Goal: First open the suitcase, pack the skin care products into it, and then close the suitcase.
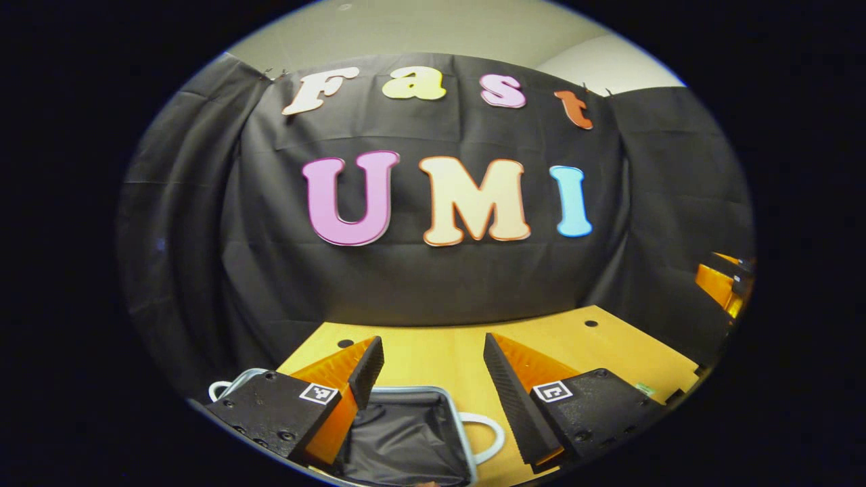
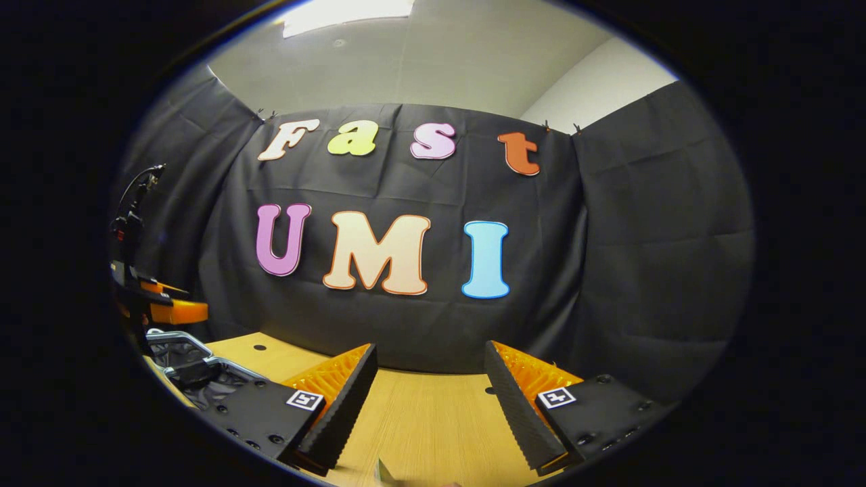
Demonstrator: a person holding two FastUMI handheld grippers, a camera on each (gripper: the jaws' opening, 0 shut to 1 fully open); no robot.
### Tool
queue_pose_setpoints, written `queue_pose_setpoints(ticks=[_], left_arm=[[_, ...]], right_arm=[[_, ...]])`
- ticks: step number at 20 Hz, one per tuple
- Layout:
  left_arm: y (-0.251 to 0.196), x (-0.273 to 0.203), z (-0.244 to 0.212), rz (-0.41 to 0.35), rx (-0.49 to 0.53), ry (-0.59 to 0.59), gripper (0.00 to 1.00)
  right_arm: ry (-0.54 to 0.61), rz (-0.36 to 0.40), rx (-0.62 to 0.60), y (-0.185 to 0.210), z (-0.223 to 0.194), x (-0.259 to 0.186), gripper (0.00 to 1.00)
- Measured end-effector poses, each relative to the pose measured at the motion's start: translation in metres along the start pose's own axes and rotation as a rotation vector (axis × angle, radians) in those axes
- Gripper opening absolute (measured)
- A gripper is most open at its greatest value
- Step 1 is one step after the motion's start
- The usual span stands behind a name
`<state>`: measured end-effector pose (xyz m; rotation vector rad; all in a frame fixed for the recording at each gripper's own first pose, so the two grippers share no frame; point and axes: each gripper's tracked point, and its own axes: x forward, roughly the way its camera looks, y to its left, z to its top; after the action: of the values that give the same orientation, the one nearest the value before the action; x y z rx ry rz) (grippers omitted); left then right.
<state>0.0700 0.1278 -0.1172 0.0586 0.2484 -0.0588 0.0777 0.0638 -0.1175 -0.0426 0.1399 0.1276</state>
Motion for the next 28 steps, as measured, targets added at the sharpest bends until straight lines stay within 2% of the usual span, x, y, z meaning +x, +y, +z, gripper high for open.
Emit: queue_pose_setpoints(ticks=[4,8,9,11,12,15,20,22,24,25,27,28], left_arm=[[-0.061,-0.007,-0.024,-0.086,-0.019,0.028,0.89],[-0.103,-0.009,-0.048,-0.165,-0.014,0.069,0.94],[-0.114,-0.010,-0.056,-0.188,-0.015,0.083,0.91],[-0.137,-0.012,-0.076,-0.240,-0.030,0.114,0.94],[-0.148,-0.014,-0.087,-0.265,-0.037,0.134,0.91],[-0.174,-0.018,-0.126,-0.334,-0.055,0.215,0.90],[-0.201,-0.017,-0.179,-0.387,-0.073,0.313,0.89],[-0.211,-0.016,-0.201,-0.412,-0.096,0.354,0.86],[-0.215,-0.018,-0.221,-0.415,-0.117,0.395,0.78],[-0.214,-0.015,-0.231,-0.407,-0.118,0.413,0.78],[-0.212,-0.010,-0.247,-0.378,-0.107,0.451,0.69],[-0.211,-0.007,-0.253,-0.371,-0.100,0.461,0.59]], right_arm=[[0.000,0.044,-0.006,-0.009,-0.008,-0.007,0.99],[0.011,0.060,-0.019,-0.021,-0.019,-0.014,0.98],[0.013,0.065,-0.018,-0.023,-0.022,-0.016,0.98],[0.026,0.073,-0.032,-0.026,-0.028,-0.017,0.98],[0.034,0.078,-0.045,-0.026,-0.031,-0.018,0.99],[0.034,0.084,-0.071,-0.030,-0.029,-0.024,0.99],[0.060,0.083,-0.080,-0.033,-0.040,-0.036,0.99],[0.071,0.087,-0.092,-0.031,-0.045,-0.041,1.00],[0.089,0.097,-0.096,-0.028,-0.055,-0.048,1.00],[0.103,0.101,-0.092,-0.026,-0.061,-0.052,1.00],[0.139,0.120,-0.081,-0.019,-0.077,-0.061,0.99],[0.161,0.133,-0.080,-0.015,-0.087,-0.065,0.99]])
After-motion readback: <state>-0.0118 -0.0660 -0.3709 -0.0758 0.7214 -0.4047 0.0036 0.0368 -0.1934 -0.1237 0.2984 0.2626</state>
